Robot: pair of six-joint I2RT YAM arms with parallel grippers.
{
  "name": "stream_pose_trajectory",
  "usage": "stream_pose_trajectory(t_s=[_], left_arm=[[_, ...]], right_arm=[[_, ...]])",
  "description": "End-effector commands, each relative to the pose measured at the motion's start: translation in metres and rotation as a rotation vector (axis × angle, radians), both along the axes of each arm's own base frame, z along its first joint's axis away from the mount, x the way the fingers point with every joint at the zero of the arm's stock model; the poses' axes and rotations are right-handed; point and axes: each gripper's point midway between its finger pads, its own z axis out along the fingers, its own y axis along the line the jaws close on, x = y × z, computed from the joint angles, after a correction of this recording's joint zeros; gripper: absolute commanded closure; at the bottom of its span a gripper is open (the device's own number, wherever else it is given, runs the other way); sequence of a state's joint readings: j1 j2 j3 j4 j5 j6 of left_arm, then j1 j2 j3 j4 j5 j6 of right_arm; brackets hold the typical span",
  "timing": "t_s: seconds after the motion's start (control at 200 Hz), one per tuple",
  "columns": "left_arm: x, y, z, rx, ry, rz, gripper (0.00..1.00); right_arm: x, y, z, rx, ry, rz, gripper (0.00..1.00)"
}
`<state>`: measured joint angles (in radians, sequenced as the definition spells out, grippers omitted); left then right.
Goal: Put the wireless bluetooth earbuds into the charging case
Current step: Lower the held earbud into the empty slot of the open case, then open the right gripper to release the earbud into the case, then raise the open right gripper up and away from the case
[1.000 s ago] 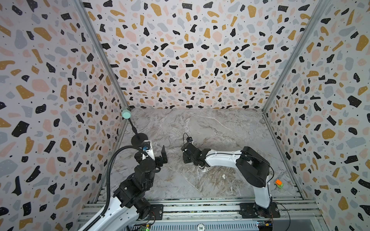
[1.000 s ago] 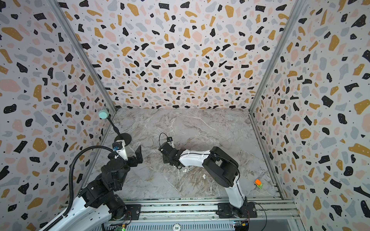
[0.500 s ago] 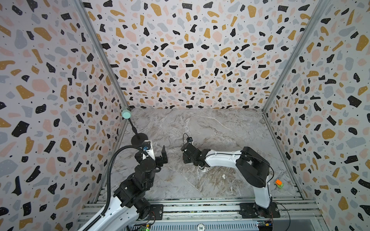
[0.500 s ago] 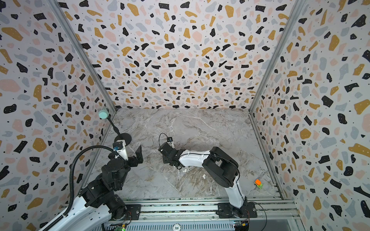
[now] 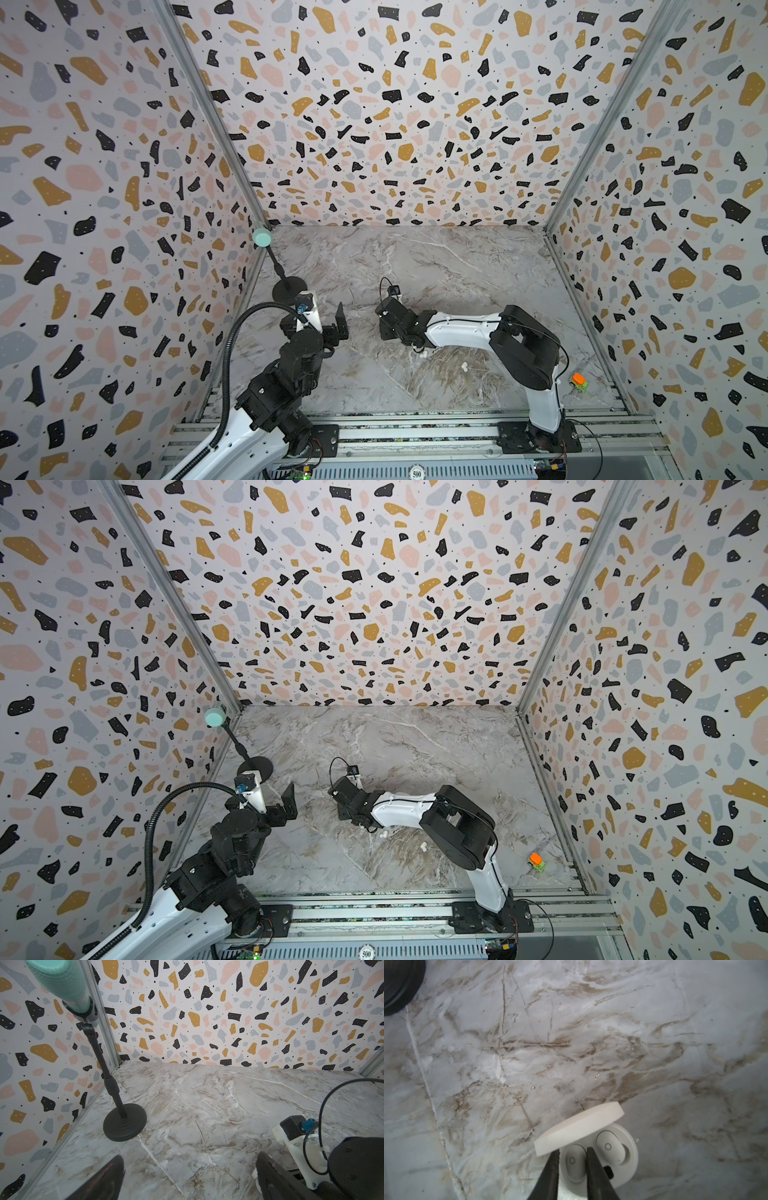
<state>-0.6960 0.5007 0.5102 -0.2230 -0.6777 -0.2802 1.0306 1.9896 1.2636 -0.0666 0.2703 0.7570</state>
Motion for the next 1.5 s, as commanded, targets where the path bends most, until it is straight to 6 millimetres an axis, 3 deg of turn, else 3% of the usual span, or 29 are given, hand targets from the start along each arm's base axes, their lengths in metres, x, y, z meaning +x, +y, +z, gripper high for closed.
stream_pose_trajectory(t_s=[0.0, 0.466, 0.661, 0.816, 0.926, 1.297, 1.497], left_arm=[[0.002, 0.0, 0.012, -0.028, -0.04, 0.003, 0.0], [0.001, 0.0, 0.012, -0.029, -0.04, 0.0, 0.0], [0.001, 0.0, 0.012, -0.03, -0.042, 0.0, 0.0], [0.001, 0.0, 0.012, -0.029, -0.041, 0.0, 0.0], [0.001, 0.0, 0.012, -0.029, -0.04, 0.0, 0.0], [0.003, -0.001, 0.008, -0.017, -0.026, 0.0, 0.0], [0.004, -0.004, 0.007, -0.015, -0.018, -0.008, 0.0]], right_arm=[[-0.006, -0.002, 0.015, 0.023, -0.001, -0.005, 0.74], [-0.014, 0.005, 0.043, 0.129, 0.016, 0.003, 0.69], [-0.02, 0.007, 0.069, 0.191, -0.003, 0.04, 0.66], [-0.022, -0.003, 0.098, 0.216, -0.079, 0.076, 0.34], [-0.017, -0.013, 0.111, 0.226, -0.119, 0.094, 0.21], [0.029, -0.039, 0.089, 0.081, -0.041, 0.081, 0.21], [0.043, -0.033, 0.079, 0.03, -0.017, 0.104, 0.19]])
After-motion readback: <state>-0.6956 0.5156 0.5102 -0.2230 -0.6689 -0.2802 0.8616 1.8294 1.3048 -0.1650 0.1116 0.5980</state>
